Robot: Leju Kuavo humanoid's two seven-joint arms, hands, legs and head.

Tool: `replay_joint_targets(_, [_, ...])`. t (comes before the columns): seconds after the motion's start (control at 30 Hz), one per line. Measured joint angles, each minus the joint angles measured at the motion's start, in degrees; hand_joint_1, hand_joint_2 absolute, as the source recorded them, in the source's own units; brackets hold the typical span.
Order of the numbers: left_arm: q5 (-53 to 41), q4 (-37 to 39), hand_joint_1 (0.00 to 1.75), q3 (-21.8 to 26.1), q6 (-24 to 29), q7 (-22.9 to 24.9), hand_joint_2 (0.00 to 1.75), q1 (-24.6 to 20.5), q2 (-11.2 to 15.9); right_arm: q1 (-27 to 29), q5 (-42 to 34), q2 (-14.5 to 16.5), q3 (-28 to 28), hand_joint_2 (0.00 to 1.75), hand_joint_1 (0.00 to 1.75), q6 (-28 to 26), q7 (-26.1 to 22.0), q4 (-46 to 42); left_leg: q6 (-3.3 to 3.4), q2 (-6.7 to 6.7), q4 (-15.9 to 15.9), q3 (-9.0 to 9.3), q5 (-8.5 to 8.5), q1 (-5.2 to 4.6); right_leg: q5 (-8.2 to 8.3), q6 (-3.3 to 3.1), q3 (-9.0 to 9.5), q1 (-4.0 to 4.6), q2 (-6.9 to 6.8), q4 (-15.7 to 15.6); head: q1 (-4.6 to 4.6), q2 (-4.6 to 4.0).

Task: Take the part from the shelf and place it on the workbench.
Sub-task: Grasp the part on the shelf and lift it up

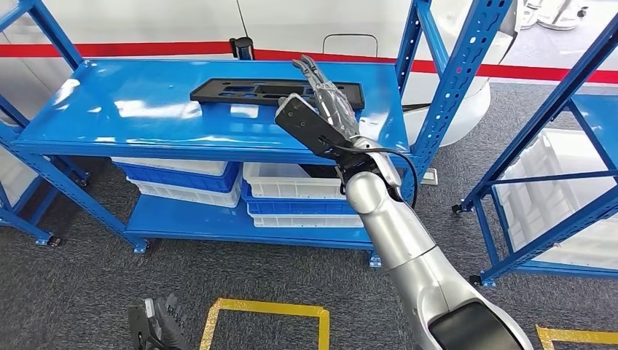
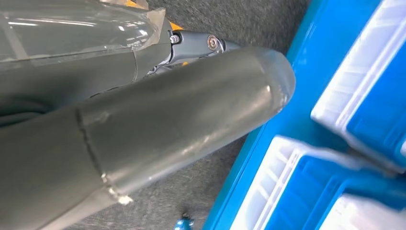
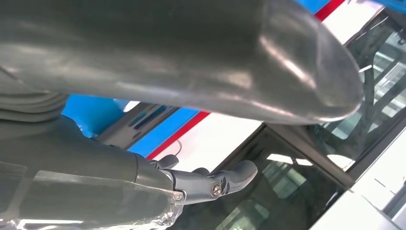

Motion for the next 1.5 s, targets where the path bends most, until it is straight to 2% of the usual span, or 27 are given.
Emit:
replay_joint_targets(0.07, [0.2, 0.0, 0.0, 0.0, 0.0, 0.0, 0.0, 0.0, 0.1, 0.0, 0.1, 0.2, 0.0, 0.0, 0.0, 0.0, 0.0, 0.0, 0.03, 1.29, -7.8, 3.96, 3.72, 0.11, -0.21, 0.16, 0.28, 0.0, -0.43, 0.0, -0.02, 0.0])
replay_joint_targets(0.1, [0.2, 0.0, 0.0, 0.0, 0.0, 0.0, 0.0, -0.1, 0.1, -0.1, 0.1, 0.3, 0.0, 0.0, 0.0, 0.0, 0.0, 0.0, 0.11, 2.02, -10.6, 5.49, 4.61, -0.01, -0.35, 0.34, 0.36, 0.24, -0.56, 0.0, -0.03, 0.0])
replay_joint_targets(0.13, [0.3, 0.0, 0.0, 0.0, 0.0, 0.0, 0.0, -0.1, 0.0, -0.1, 0.1, 0.4, 0.1, 0.0, 0.0, 0.0, 0.0, 0.0, 0.32, 2.33, -12.0, 6.25, 4.88, -0.13, -0.47, 0.53, 0.4, 0.46, -0.67, 0.0, 0.03, 0.0])
replay_joint_targets(0.2, [0.4, 0.0, 0.0, 0.0, 0.1, 0.0, 0.0, -0.1, 0.0, -0.2, 0.1, 0.5, 0.1, 0.0, 0.0, 0.0, 0.0, 0.0, 0.99, 1.99, -12.7, 6.47, 4.61, -0.53, -0.66, 1.0, 0.48, 0.91, -1.04, 0.0, 0.17, 0.0])
replay_joint_targets(0.27, [0.5, 0.0, 0.0, 0.0, 0.4, 0.4, 0.0, -0.1, 0.0, -0.2, 0.1, 0.6, 0.2, 0.0, 0.0, 0.0, 0.0, 0.0, 1.82, 1.24, -12.8, 6.47, 4.72, -0.76, -0.91, 1.57, 0.5, 1.01, -1.43, -0.1, 0.25, 0.0])
replay_joint_targets(0.3, [0.5, 0.0, 0.0, 0.0, 0.5, 0.6, 0.0, -0.1, 0.0, -0.2, 0.1, 0.7, 0.2, 0.0, 0.0, 0.0, 0.0, 0.0, 2.07, 1.02, -12.8, 6.55, 4.81, -0.9, -0.99, 1.65, 0.48, 1.04, -1.52, -0.1, 0.28, 0.0])
replay_joint_targets(0.43, [0.4, 0.0, 0.0, -0.1, 0.7, 1.5, 0.0, 0.0, 0.0, -0.2, -0.7, 0.7, 0.0, 1.75, 0.0, 0.0, 0.0, 0.1, 2.28, 0.45, -12.8, 6.66, 4.82, -1.33, -1.14, 1.29, 0.74, 0.91, -1.84, -0.4, 0.36, 0.0])
replay_joint_targets(0.77, [0.0, 0.0, 0.0, -0.6, 0.8, 2.2, 0.0, 0.3, 0.3, -0.4, -1.5, 0.3, -1.3, 1.75, 0.0, 0.0, 0.0, 0.3, 2.65, 0.51, -12.8, 6.59, 4.78, -1.71, -0.71, 2.04, 1.15, 0.57, -1.85, -0.9, 0.34, 0.0])
replay_joint_targets(1.5, [-1.5, 0.0, 0.0, -3.1, -1.0, 2.3, 0.0, 0.2, 0.3, 1.4, -2.3, -2.7, -4.8, 1.75, 0.0, -0.8, 1.0, -1.5, 2.68, 0.65, -12.8, 6.61, 4.82, -1.29, -0.7, 2.04, 0.9, 0.72, -1.76, -0.8, 0.33, 0.0])
